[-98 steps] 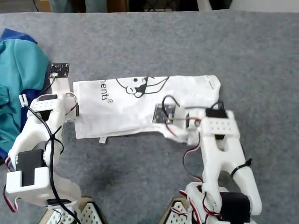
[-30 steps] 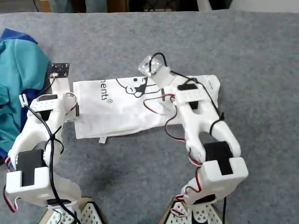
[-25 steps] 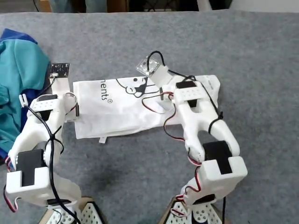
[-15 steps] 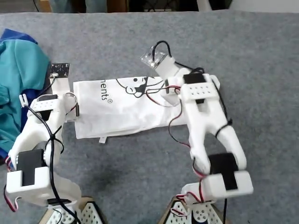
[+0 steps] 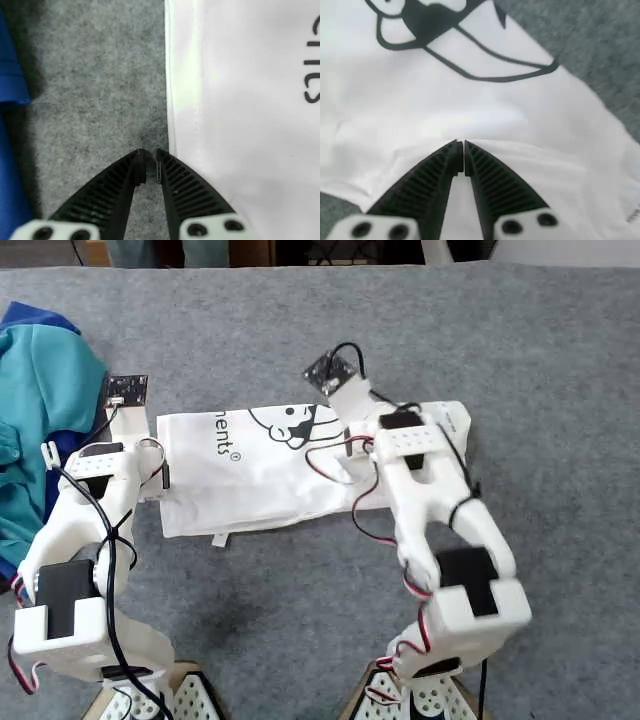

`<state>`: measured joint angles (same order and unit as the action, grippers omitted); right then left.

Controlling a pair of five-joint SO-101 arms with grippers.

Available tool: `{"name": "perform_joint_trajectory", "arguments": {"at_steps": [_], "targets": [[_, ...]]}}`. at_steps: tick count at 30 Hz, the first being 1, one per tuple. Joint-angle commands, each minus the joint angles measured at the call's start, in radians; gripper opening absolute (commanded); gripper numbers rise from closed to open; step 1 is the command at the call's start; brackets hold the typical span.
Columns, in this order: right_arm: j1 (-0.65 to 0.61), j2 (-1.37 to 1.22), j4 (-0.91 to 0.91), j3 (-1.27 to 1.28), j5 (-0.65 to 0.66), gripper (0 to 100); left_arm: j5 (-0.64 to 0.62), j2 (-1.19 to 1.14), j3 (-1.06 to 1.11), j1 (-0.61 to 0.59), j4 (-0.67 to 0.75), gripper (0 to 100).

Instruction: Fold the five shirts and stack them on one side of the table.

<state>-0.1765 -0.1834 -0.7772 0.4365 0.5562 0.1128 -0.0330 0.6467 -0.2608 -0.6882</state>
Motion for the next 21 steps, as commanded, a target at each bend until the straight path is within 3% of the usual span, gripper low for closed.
{"name": "perform_joint_trajectory", "arguments": {"at_steps": [1, 5, 10, 15, 21], "targets": [[-0.035, -0.056, 0.015, -0.045, -0.017, 1.5, -0.012, 0.003, -0.022, -0.012, 0.002, 6], [-0.035, -0.035, -0.043, -0.125, -0.017, 1.5, -0.012, 0.003, -0.022, -0.012, 0.002, 6], [-0.026, 0.090, -0.259, -0.283, -0.009, 1.5, -0.008, 0.005, -0.024, -0.012, 0.002, 6], [0.078, 0.199, -0.359, -0.357, -0.009, 1.5, -0.011, 0.014, -0.031, -0.025, -0.011, 6], [0.273, 0.266, -0.354, -0.349, -0.017, 1.5, -0.008, 0.144, -0.108, -0.024, -0.249, 6]]}}
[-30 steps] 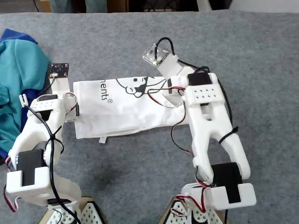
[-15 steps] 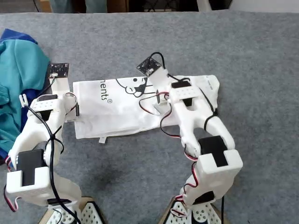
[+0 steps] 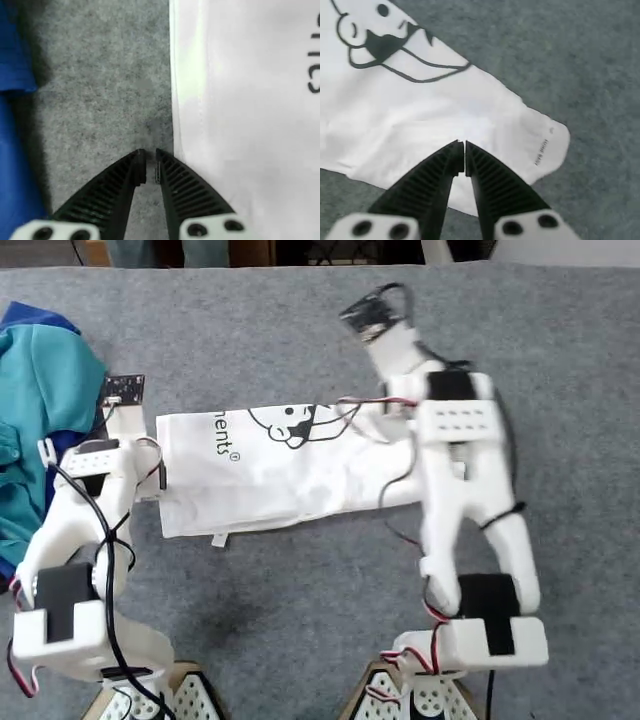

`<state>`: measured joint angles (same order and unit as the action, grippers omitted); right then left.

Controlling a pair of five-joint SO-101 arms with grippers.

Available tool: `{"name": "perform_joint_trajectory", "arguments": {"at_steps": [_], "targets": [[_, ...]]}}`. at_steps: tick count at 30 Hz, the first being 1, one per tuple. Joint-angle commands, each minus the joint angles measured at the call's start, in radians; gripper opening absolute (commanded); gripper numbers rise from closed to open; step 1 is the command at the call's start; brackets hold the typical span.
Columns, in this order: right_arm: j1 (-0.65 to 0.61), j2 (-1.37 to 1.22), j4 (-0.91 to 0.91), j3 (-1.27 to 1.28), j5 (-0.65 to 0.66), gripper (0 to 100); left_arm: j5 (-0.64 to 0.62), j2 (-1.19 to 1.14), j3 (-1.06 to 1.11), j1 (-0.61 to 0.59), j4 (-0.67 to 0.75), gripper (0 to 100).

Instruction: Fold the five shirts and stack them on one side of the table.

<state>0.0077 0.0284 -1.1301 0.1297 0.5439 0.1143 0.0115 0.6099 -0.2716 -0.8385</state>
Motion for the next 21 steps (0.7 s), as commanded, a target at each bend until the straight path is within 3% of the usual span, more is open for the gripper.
{"name": "perform_joint_trajectory", "arguments": {"at_steps": [1, 6, 8, 11, 21], "targets": [[0.118, 0.054, 0.017, -0.036, -0.006, 1.5, -0.009, 0.143, -0.093, -0.015, -0.140, 6], [0.253, 0.056, 0.143, 0.002, -0.083, 1.5, -0.014, 0.336, -0.222, -0.016, -0.302, 7], [0.288, 0.054, 0.186, 0.002, -0.100, 1.5, -0.038, 0.351, -0.252, -0.002, -0.324, 13], [0.305, 0.054, 0.252, 0.002, -0.137, 1.7, -0.138, 0.285, -0.271, 0.015, -0.319, 21], [0.287, 0.050, 0.336, -0.084, -0.138, 1.8, -0.150, -0.026, -0.369, 0.012, -0.336, 21]]}}
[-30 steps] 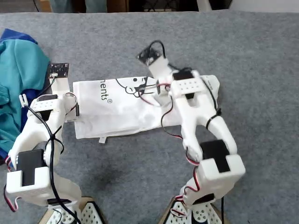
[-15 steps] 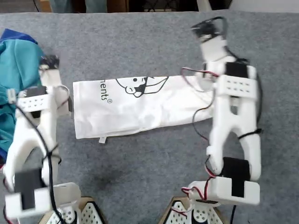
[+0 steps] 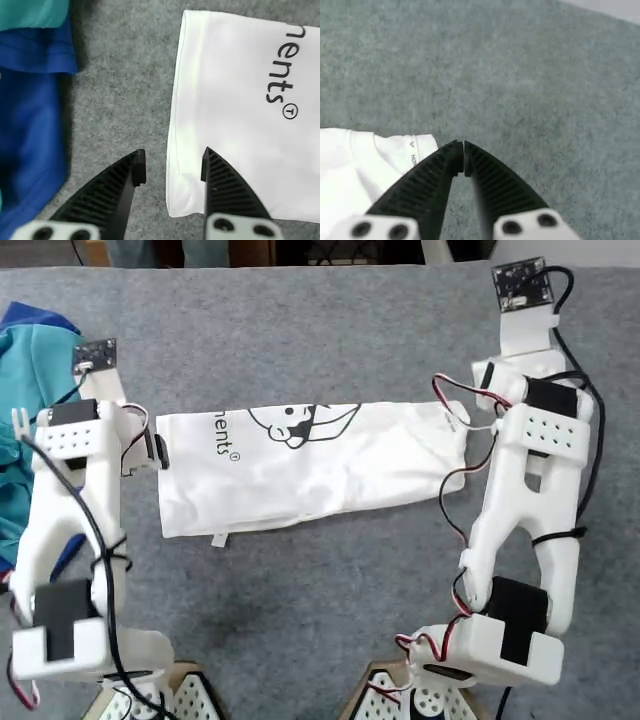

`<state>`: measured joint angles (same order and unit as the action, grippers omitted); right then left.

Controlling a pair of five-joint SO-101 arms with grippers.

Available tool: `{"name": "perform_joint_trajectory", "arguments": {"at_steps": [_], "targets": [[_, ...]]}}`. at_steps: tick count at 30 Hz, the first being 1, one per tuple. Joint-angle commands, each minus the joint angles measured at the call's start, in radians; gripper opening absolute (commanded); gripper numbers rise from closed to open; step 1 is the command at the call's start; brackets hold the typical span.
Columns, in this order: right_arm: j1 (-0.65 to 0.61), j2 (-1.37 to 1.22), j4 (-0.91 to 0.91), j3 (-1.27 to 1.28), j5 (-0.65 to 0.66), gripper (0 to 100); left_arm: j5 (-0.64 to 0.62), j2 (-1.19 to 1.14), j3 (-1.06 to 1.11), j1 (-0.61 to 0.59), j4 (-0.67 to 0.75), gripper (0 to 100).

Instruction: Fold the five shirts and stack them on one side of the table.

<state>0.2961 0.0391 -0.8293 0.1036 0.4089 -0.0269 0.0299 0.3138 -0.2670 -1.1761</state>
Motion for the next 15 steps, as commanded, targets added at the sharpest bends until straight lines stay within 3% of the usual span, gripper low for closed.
{"name": "perform_joint_trajectory", "arguments": {"at_steps": [1, 15], "targets": [[-0.002, 0.033, 0.041, -0.054, -0.008, 1.8, -0.012, -0.069, -0.090, 0.013, 0.000, 23], [0.044, -0.147, 0.104, -0.114, -0.002, 1.8, -0.017, -0.423, -0.354, 0.007, -0.008, 24]]}}
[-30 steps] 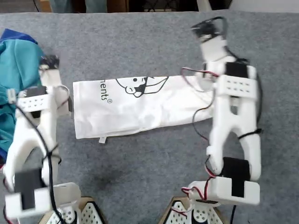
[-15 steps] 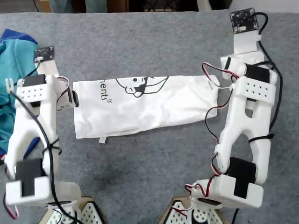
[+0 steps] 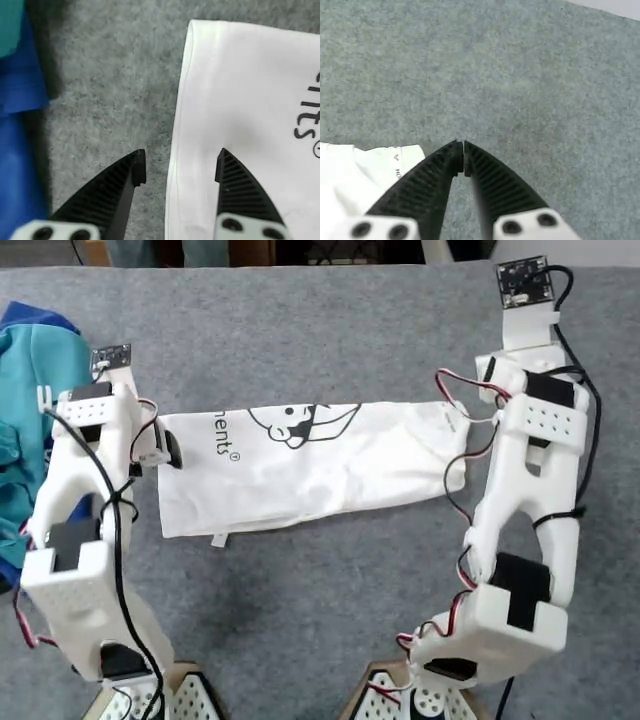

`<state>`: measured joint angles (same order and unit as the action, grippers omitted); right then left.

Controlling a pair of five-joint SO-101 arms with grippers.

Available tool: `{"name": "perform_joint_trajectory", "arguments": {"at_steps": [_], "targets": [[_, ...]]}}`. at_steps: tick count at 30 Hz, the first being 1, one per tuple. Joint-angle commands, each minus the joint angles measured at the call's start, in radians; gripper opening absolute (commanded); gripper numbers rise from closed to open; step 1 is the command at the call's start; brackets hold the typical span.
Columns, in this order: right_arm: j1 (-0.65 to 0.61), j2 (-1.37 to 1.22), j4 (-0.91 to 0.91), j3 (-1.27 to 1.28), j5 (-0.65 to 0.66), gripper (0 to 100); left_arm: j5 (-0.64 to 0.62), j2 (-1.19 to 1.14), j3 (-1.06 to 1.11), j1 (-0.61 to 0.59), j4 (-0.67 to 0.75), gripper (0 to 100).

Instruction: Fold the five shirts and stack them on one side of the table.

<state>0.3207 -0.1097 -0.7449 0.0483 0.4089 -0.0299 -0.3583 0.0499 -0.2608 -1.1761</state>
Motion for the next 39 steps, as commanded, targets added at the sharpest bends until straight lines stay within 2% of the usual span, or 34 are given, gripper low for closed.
{"name": "perform_joint_trajectory", "arguments": {"at_steps": [1, 6, 12, 18, 22, 28, 33, 39], "targets": [[0.028, -0.001, 0.021, -0.061, -0.002, 1.8, -0.014, -0.058, -0.105, 0.001, -0.008, 24], [0.038, -0.002, 0.028, -0.061, -0.002, 1.8, -0.068, -0.170, -0.174, 0.010, -0.028, 23], [0.038, 0.002, 0.028, -0.061, -0.002, 1.8, -0.094, -0.307, -0.372, 0.010, -0.229, 14], [0.040, -0.007, 0.037, -0.054, -0.002, 1.7, -0.098, -0.477, -0.605, -0.001, -0.336, 8], [0.075, -0.041, 0.114, -0.030, -0.020, 1.5, -0.098, -0.551, -0.733, -0.012, -0.362, 3], [0.163, -0.177, 0.278, -0.018, -0.212, 1.5, -0.095, -0.565, -0.943, -0.036, -0.443, 3], [0.175, -0.237, 0.299, -0.050, -0.242, 1.5, -0.091, -0.575, -1.176, -0.027, -0.585, 3], [0.201, -0.320, 0.299, -0.108, -0.242, 1.5, -0.091, -0.534, -1.219, 0.012, -0.585, 3]]}}
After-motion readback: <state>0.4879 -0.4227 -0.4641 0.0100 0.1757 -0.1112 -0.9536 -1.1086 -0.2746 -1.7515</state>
